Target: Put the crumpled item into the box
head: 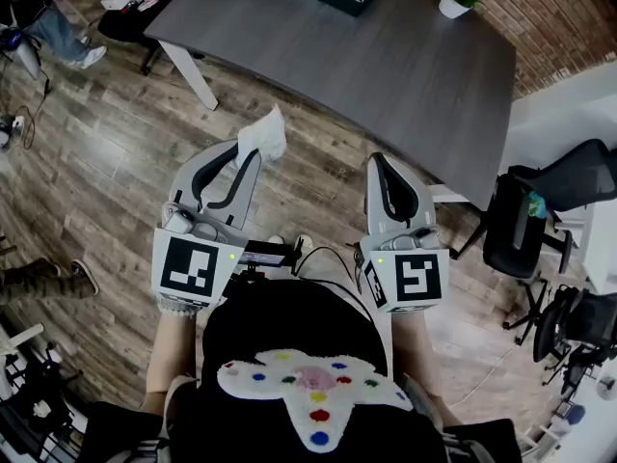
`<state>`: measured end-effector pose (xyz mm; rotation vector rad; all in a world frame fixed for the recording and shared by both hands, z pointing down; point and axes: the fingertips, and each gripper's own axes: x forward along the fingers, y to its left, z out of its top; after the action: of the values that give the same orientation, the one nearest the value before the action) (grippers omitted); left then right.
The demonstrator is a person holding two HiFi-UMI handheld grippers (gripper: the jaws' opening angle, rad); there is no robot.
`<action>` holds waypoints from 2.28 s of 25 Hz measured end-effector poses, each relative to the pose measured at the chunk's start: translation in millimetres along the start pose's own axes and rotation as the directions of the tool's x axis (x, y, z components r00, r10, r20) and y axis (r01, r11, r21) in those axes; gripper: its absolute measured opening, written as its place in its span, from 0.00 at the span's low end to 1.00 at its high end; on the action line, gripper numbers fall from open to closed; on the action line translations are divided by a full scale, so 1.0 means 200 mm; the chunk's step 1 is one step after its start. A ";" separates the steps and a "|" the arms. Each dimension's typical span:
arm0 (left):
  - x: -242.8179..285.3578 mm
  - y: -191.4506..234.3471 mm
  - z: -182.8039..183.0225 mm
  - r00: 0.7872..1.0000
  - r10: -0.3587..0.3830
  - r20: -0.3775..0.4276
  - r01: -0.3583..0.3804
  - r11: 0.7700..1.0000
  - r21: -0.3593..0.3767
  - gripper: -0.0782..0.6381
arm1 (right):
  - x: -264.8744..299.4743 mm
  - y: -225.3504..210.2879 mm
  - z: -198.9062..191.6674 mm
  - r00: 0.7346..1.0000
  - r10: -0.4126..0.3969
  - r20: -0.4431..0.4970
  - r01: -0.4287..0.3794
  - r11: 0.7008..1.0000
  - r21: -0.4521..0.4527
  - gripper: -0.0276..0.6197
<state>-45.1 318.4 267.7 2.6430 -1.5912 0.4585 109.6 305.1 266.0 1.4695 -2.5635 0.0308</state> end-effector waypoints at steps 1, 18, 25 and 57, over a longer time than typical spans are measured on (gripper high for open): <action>-0.01 0.01 0.00 1.000 0.000 0.003 0.000 1.000 0.001 0.20 | 0.00 0.01 0.00 1.000 -0.005 0.001 0.005 1.000 -0.001 0.06; -0.16 0.09 0.01 0.997 -0.027 0.069 0.027 1.000 0.007 0.20 | -0.11 0.10 0.04 0.994 -0.109 0.023 0.109 0.993 -0.043 0.06; -0.14 0.12 0.02 0.996 -0.024 0.081 0.024 1.000 -0.001 0.20 | -0.09 0.09 0.04 0.994 -0.111 0.020 0.112 0.992 -0.055 0.06; 0.78 0.46 0.27 0.993 0.084 0.083 -0.084 0.996 0.004 0.20 | 0.81 -0.56 0.15 0.999 0.014 0.045 -0.010 0.997 -0.082 0.06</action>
<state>-44.2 130.1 245.5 2.6420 -1.7330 0.3628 122.2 107.3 256.8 1.4422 -2.5765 -0.1057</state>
